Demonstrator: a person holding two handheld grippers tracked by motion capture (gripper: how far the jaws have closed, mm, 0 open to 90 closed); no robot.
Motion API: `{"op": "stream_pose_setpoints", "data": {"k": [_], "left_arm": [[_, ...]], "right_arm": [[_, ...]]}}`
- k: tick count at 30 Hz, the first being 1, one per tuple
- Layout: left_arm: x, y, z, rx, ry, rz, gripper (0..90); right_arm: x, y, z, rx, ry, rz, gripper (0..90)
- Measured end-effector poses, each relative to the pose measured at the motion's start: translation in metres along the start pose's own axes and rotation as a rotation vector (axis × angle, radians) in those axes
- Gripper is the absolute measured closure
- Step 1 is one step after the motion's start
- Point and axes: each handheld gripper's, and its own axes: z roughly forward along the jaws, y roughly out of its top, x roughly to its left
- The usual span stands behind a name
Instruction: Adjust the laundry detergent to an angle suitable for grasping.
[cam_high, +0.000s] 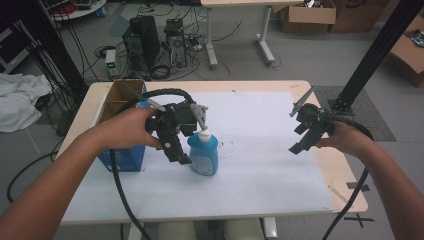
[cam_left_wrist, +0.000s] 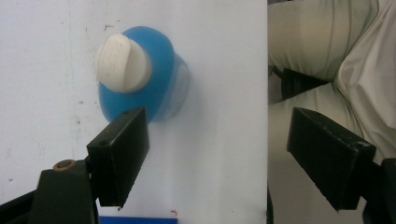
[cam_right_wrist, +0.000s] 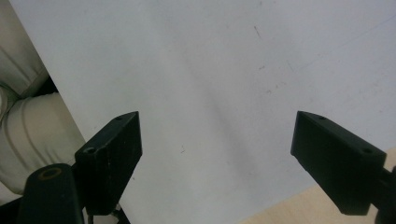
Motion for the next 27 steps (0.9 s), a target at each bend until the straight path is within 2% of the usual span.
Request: {"op": "stream_pose_setpoints", "data": {"k": [8, 15, 20, 21, 22, 25, 27], "left_arm": [[-0.0007, -0.0008, -0.002, -0.003, 0.013, 0.005, 21.7], [-0.0032, -0.002, -0.0045, -0.006, 0.016, -0.006, 21.7], [-0.0027, -0.0013, -0.0049, -0.002, 0.025, 0.002, 21.8], [-0.0036, -0.0014, -0.0046, -0.01, 0.021, -0.007, 21.7], [-0.0029, -0.001, -0.0053, -0.007, 0.024, 0.006, 21.8], [-0.0024, -0.0017, -0.0053, -0.006, 0.018, -0.007, 21.8], [-0.0021, -0.0025, -0.0061, -0.008, 0.023, -0.001, 21.8]], "right_arm": [[0.0031, 0.0003, -0.0024, -0.009, -0.002, 0.007, 16.5], [0.0073, 0.0019, -0.0075, -0.019, -0.007, -0.002, 16.4], [0.009, 0.0024, -0.0073, -0.023, -0.009, -0.011, 16.4], [0.0088, 0.002, -0.0072, -0.024, -0.009, -0.01, 16.4], [0.0091, 0.0017, -0.0074, -0.028, -0.009, -0.006, 16.4], [0.0087, 0.0008, -0.0073, -0.038, -0.005, -0.002, 16.4], [0.0093, 0.0007, -0.0067, -0.049, 0.0, 0.009, 16.4]]}}
